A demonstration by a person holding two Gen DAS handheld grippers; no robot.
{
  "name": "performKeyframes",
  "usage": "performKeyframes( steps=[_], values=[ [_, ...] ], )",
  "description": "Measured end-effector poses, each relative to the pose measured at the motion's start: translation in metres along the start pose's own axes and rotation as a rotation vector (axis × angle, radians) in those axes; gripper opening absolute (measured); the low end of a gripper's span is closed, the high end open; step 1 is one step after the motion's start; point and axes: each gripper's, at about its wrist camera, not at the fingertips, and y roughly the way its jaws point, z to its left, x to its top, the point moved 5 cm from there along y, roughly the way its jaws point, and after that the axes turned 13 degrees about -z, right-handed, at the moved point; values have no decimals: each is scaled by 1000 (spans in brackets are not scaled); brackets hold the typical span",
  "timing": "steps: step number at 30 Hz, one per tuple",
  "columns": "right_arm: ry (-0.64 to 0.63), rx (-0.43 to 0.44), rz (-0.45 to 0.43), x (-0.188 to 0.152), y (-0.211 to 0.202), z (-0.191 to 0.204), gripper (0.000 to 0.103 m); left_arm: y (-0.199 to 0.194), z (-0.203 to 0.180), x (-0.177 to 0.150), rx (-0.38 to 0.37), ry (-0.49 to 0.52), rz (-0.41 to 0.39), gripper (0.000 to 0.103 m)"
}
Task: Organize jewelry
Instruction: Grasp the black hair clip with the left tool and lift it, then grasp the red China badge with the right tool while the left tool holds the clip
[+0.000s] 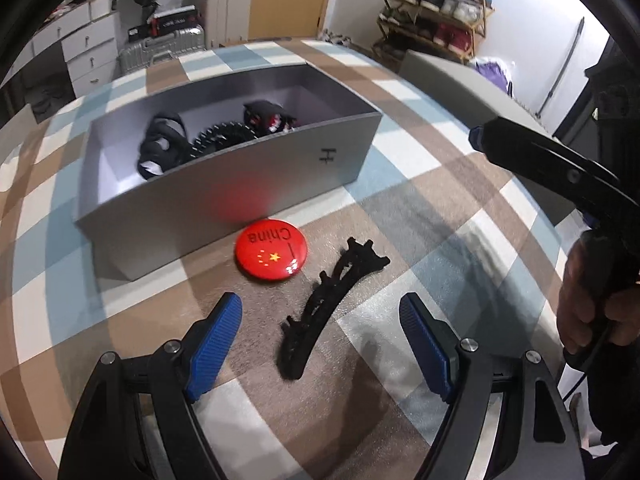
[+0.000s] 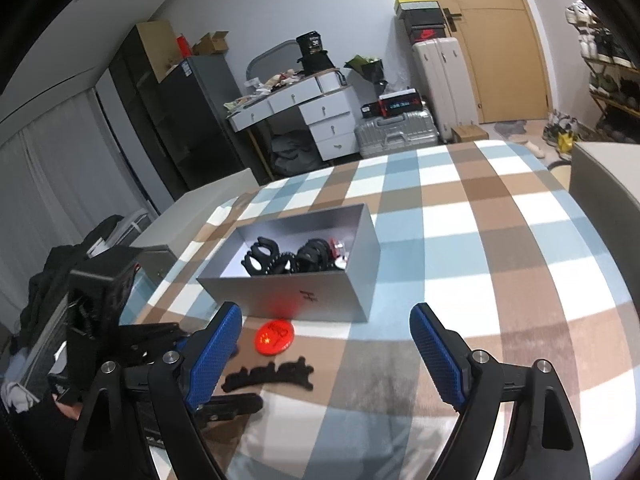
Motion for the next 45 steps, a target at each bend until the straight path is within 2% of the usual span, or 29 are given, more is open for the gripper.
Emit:
performKeyframes(
  steps=[1,4,6,7,9,17,25,32,34,37,42,45],
  values=[
    [1,-3,1,-2,-1,-1,86,4,-1,1,4,6,9,77],
    [10,-9,5,-6,-4,-3,86,10,-4,2,11,27,22,64],
    [22,-10,10,-8,-4,-6,86,10,-8,0,31,67,27,48],
    [25,-11,11,-9,-4,-6,86,8,-9,-1,48,90,30,45],
    [31,-12,14,-10,-4,-7,86,9,-10,-1,53,105,32,28],
    [24,-9,31,-13,0,-2,86,1,-11,-14,105,134,29,9],
    [18,9,101,-26,20,12,86,-21,10,-30,147,58,-3,9],
    [-48,31,178,-41,49,38,86,-52,36,-39,212,-23,-66,9],
    [-60,41,197,-45,59,46,86,-62,45,-38,259,-42,-106,9],
    [-53,63,232,-49,74,52,86,-72,60,-37,268,-126,-148,9],
    [-167,19,240,-55,89,66,85,-85,85,-36,319,-235,-212,9],
    [-225,-13,270,-60,96,72,80,-86,96,-37,347,-272,-227,9]
  ],
)
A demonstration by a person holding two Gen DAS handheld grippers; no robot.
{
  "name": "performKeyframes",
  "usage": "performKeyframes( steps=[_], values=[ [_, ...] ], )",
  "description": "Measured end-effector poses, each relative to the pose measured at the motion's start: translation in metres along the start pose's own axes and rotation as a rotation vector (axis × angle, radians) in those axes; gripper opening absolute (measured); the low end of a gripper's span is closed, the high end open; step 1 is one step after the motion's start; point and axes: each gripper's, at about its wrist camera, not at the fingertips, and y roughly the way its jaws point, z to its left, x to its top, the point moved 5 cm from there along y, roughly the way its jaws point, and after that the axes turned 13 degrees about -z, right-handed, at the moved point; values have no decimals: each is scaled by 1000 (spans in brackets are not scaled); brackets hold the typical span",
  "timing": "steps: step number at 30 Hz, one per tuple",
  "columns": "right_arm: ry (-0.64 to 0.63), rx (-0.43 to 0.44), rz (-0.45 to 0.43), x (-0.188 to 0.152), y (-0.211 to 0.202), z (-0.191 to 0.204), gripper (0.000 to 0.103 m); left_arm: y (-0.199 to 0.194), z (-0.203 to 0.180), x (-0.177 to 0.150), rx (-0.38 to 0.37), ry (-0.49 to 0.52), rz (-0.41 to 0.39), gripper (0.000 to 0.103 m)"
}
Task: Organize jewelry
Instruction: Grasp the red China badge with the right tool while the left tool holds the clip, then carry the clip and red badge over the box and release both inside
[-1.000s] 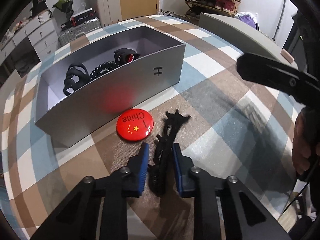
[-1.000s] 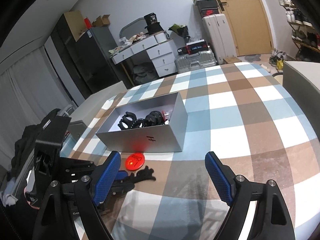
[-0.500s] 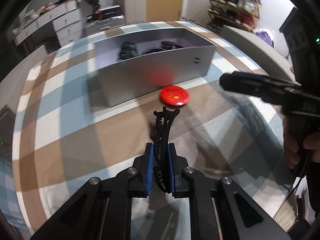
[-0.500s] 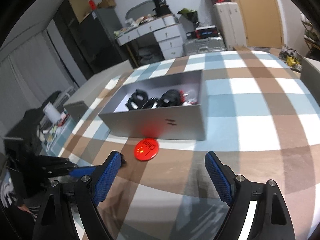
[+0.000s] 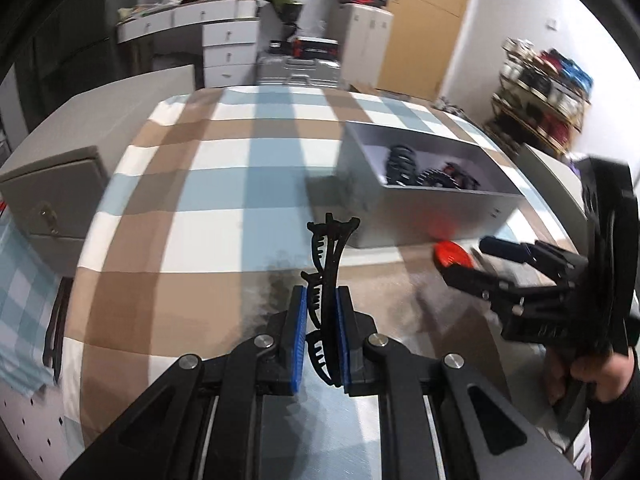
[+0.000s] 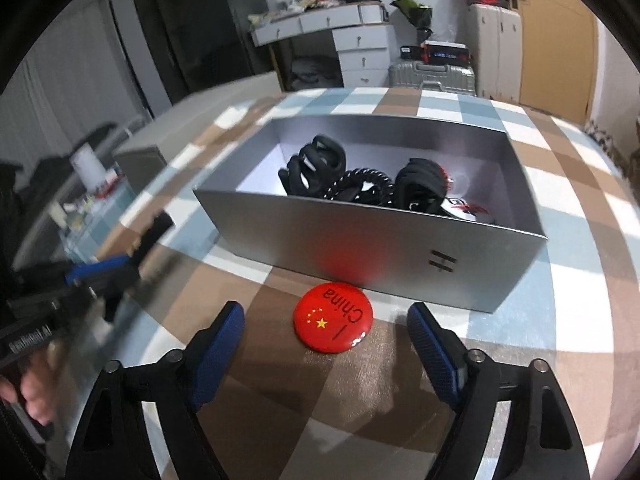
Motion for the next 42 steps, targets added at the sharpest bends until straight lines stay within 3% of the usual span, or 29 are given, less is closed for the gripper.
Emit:
performKeyframes(
  steps=[7,9,10,20,25,33,42],
  values=[
    [-65,-63,30,-1,7,4,65,-4,9,3,-1,-35,-2,9],
    [-91,-86,31,-1,7,4,53,-5,9,2,1,-31,-1,9],
    [-100,-89,30,-1,8,5,42,-6,10,1,1,-30,3,9],
    [-147,-23,-28,-1,-9,19,42,-18,18,11,18,-42,-20,9],
    [-99,16,-80,4,-30,16,42,-21,12,21,9,-30,-38,9],
    [7,35,-185,27,-64,-6,42,-17,-15,41,-38,17,-65,9],
    [20,39,-262,48,-81,-21,42,0,-51,66,-101,64,-75,9]
  ],
)
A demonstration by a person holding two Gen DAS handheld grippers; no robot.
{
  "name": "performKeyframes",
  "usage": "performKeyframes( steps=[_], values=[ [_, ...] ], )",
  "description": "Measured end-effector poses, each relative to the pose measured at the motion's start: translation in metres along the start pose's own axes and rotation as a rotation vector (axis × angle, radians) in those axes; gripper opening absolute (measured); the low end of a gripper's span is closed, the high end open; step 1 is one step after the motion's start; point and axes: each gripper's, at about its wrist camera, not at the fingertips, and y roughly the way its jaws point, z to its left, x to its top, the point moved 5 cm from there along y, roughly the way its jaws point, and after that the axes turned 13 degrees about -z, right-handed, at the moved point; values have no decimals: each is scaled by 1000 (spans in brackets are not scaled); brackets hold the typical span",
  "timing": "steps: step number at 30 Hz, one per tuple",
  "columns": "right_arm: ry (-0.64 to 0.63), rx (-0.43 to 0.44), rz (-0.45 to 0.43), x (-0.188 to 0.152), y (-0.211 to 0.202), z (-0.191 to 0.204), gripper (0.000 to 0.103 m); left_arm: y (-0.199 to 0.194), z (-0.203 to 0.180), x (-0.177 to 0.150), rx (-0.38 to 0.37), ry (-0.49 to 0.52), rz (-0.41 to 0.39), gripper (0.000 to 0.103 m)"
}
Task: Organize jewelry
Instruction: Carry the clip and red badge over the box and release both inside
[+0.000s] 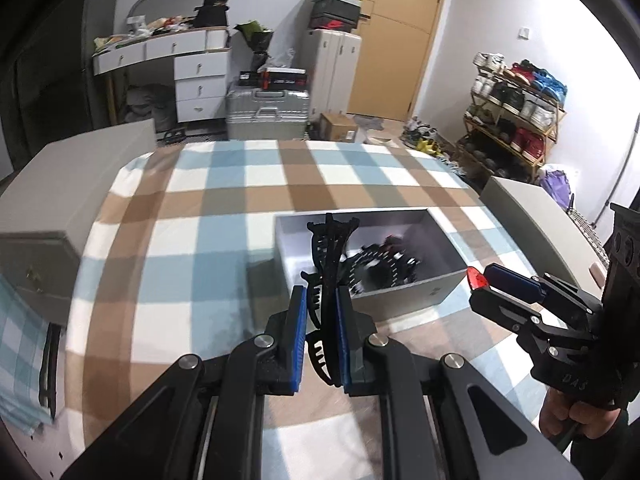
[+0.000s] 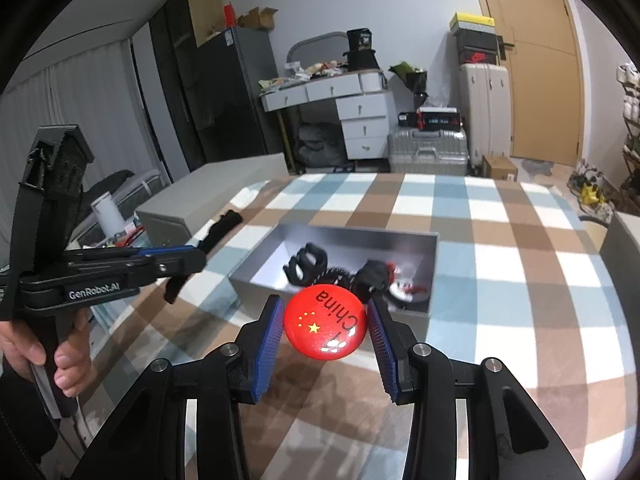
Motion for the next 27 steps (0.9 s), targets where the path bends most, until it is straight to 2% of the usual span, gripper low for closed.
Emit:
performKeyframes(
  steps=[9,16,27],
  values=[
    [4,15,-58,29,2,-15,42,24,-31,10,-54,55,22,9],
    [-6,6,-66,40,16,-25,42,44,-50,11,-78,158,58,9],
    [15,-3,-30,44,44,-41,42,65,-55,16,-118,142,112,9]
  ],
)
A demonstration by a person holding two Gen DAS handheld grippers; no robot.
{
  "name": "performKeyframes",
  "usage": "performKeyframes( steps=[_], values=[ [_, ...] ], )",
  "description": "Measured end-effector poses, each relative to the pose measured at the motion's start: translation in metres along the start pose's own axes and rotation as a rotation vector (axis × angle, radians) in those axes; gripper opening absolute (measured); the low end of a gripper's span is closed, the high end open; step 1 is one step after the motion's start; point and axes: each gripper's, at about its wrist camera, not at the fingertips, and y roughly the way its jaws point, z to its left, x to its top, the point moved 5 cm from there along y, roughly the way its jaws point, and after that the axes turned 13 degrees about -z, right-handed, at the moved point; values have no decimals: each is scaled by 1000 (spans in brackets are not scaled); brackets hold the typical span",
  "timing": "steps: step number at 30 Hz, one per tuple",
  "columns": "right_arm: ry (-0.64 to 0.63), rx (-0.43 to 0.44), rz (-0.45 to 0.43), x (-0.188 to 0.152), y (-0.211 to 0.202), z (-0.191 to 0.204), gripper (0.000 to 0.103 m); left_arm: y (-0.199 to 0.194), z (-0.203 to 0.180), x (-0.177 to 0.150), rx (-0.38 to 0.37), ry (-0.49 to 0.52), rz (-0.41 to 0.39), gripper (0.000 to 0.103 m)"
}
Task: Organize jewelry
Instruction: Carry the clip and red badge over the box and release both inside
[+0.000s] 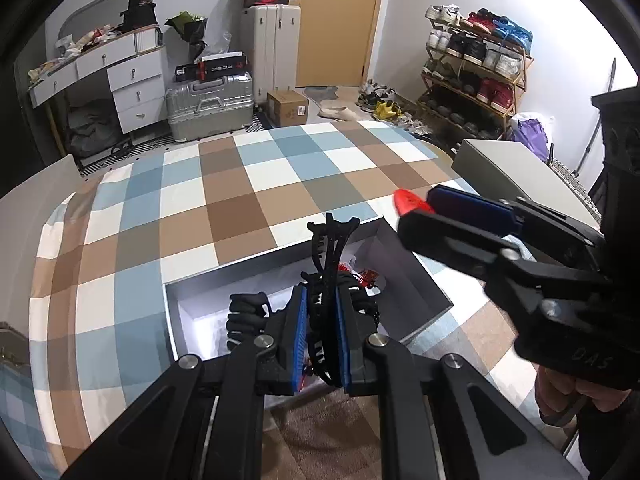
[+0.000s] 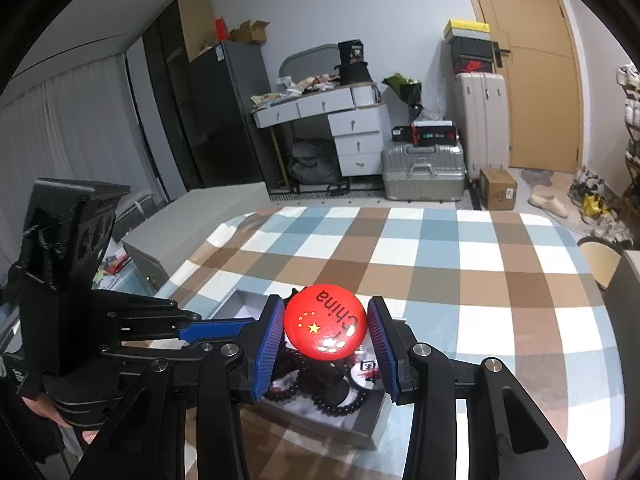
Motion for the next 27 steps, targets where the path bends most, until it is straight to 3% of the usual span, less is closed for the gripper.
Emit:
performKeyframes(
  steps=[24,27],
  values=[
    [61,-1,120,-26,36,-14,43,16,6,-7,-23,8,42,9],
    [70,-14,143,-31,40,-16,49,19,6,-9,-9,31,50,16]
  ],
)
